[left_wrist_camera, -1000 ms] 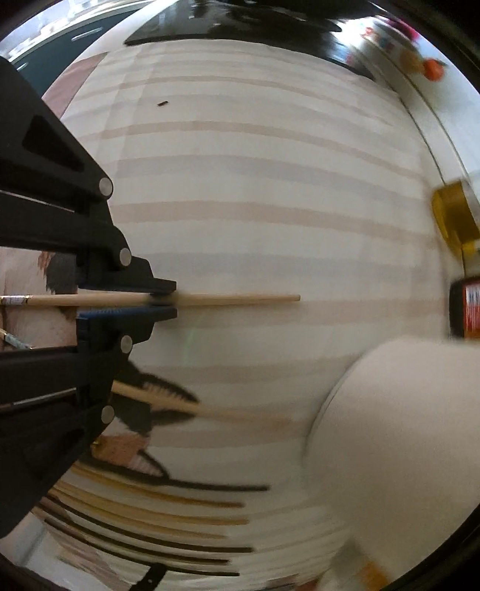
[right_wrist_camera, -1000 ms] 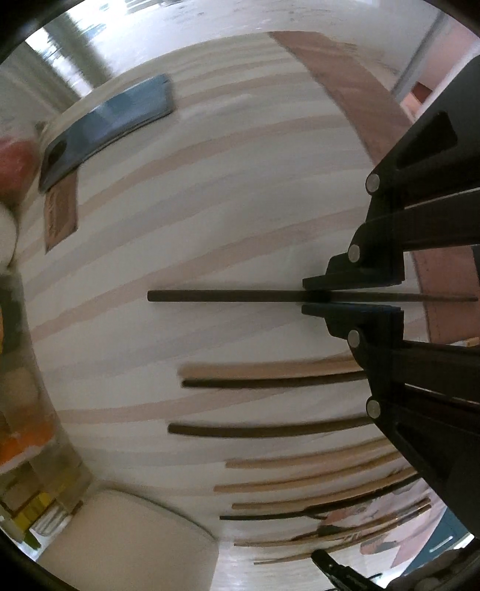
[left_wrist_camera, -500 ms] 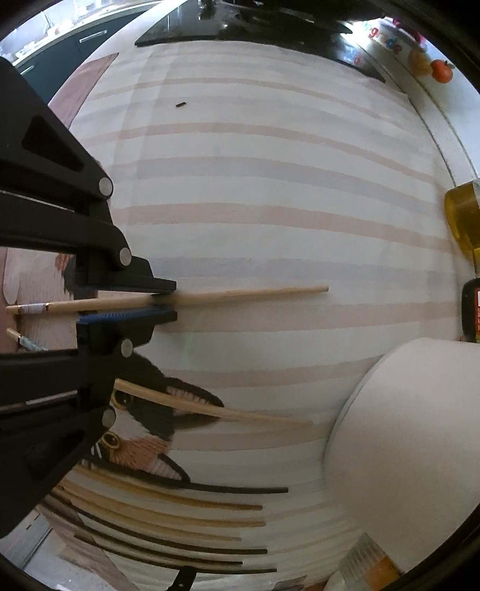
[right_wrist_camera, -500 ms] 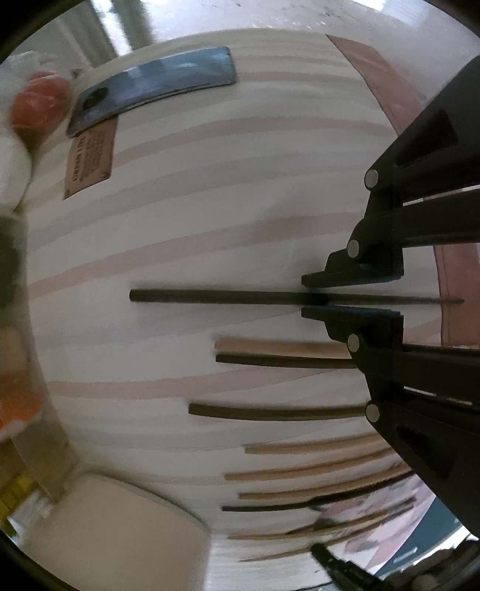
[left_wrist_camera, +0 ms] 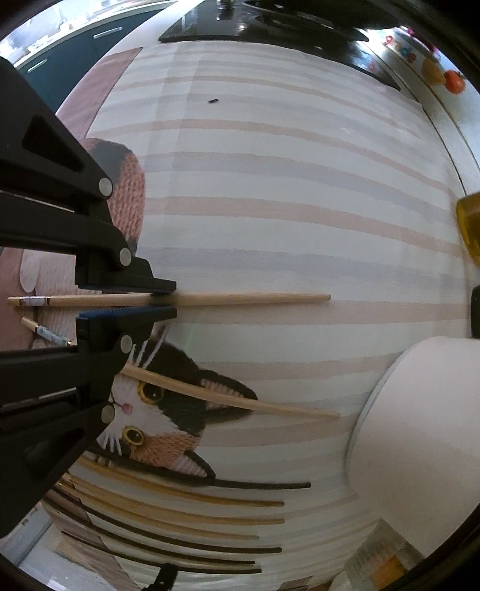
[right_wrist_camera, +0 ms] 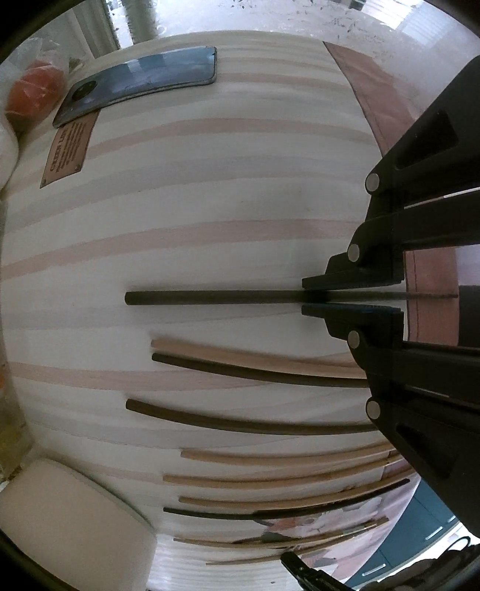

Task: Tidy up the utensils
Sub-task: 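Lift the light wooden chopstick with the left gripper while the right lifts a dark one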

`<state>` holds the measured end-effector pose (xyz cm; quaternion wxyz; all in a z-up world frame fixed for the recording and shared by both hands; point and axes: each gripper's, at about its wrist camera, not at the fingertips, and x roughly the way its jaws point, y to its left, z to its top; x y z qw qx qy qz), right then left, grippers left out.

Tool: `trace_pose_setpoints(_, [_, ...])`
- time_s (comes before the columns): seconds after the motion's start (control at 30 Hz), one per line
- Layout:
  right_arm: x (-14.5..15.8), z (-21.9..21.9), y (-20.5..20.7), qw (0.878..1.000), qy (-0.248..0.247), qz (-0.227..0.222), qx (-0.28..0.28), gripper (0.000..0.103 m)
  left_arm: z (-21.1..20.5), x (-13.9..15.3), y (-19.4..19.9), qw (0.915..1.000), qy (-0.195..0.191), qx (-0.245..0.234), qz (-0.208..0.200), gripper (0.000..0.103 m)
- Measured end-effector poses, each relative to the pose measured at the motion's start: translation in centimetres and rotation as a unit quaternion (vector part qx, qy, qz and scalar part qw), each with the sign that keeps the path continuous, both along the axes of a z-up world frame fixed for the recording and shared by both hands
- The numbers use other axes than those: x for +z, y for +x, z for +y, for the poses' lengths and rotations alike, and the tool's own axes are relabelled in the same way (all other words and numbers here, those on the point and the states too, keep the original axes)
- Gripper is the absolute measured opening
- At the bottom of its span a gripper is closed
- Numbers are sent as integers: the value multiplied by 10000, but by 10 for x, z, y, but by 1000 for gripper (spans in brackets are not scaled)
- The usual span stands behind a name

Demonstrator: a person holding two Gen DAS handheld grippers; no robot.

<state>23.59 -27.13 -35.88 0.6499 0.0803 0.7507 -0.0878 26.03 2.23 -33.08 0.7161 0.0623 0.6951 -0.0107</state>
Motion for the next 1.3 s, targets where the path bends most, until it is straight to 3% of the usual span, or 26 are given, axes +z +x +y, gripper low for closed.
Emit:
trace_pose_setpoints(0.4, [-2,-9,26,9999,-59,55,-95,8,-15,-6,1,9999,-12,-18,-117,5])
trace_pose_setpoints(0.5, [-1,-12,25,9998,-36,-134,-143,7,-15,5,10,9999,7,-71,-151,4])
trace_pose_setpoints(0.93, [50,-17,4,9902,224,-1224,-636,6,-17,85,-2,9949,-272,-246,-936,4])
trace_pose_setpoints(1.3, [129,7,21,9715,477,-2252,-576,6,-20,163,16,9812,-758,-145,-1767,4])
